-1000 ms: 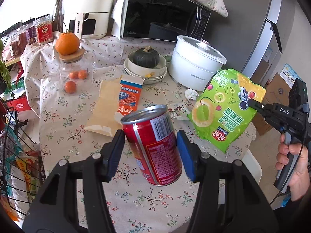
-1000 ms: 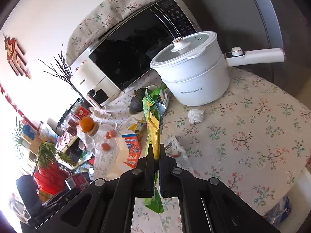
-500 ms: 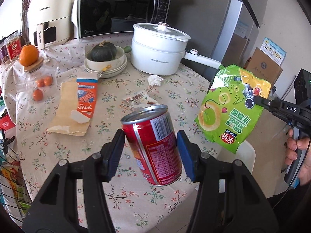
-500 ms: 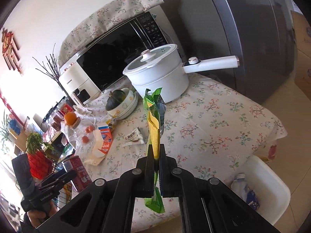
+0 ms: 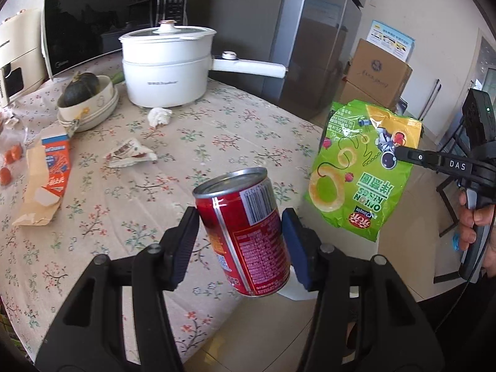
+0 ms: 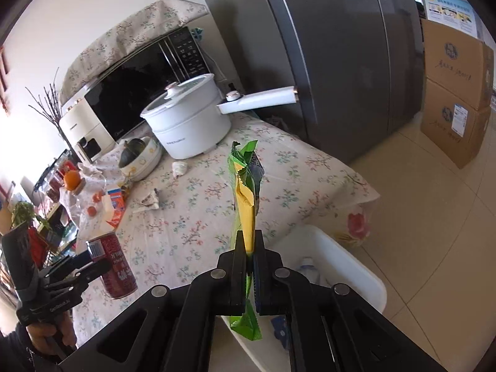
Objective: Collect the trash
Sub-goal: 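Carry the can and snack bag over the white bin and release both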
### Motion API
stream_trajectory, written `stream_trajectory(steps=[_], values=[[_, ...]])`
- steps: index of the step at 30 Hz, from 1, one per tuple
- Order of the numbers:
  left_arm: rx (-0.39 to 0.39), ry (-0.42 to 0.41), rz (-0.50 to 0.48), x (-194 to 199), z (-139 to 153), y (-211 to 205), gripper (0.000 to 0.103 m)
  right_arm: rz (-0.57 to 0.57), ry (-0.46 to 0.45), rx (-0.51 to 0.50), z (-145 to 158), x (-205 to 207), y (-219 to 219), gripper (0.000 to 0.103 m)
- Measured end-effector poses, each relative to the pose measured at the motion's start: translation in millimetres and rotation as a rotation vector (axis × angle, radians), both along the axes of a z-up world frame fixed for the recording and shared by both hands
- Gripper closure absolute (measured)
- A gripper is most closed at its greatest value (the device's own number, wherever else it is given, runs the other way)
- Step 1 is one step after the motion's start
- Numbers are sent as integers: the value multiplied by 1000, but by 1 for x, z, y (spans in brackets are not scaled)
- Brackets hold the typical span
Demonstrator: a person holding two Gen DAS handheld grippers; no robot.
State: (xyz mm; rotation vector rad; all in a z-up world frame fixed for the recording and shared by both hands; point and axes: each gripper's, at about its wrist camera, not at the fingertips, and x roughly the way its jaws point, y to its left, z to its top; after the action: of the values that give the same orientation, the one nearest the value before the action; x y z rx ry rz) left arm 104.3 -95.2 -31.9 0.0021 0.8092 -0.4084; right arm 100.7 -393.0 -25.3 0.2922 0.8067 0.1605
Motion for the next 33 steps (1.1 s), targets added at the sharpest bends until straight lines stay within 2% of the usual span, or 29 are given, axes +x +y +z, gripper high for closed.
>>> stream_trajectory(steps=[12, 23, 25, 28, 30, 33], values=[[45, -12, -176, -12, -26, -69, 47, -79, 99, -86, -37, -15, -43, 99], [78, 4, -235, -8, -48, -95, 46, -99, 174, -144, -65, 0, -48, 97], [94, 10, -241, -7, -54, -100, 46, -110, 191, -127, -70, 1, -53, 93], [108, 28, -246, -2, -65, -108, 46, -134, 210, -108, -73, 1, -61, 76], [117, 34, -249, 0, -71, -112, 46, -146, 206, -98, -71, -1, -64, 59], [129, 38, -260, 1, -78, -120, 46, -146, 196, -86, -68, -3, -66, 52]])
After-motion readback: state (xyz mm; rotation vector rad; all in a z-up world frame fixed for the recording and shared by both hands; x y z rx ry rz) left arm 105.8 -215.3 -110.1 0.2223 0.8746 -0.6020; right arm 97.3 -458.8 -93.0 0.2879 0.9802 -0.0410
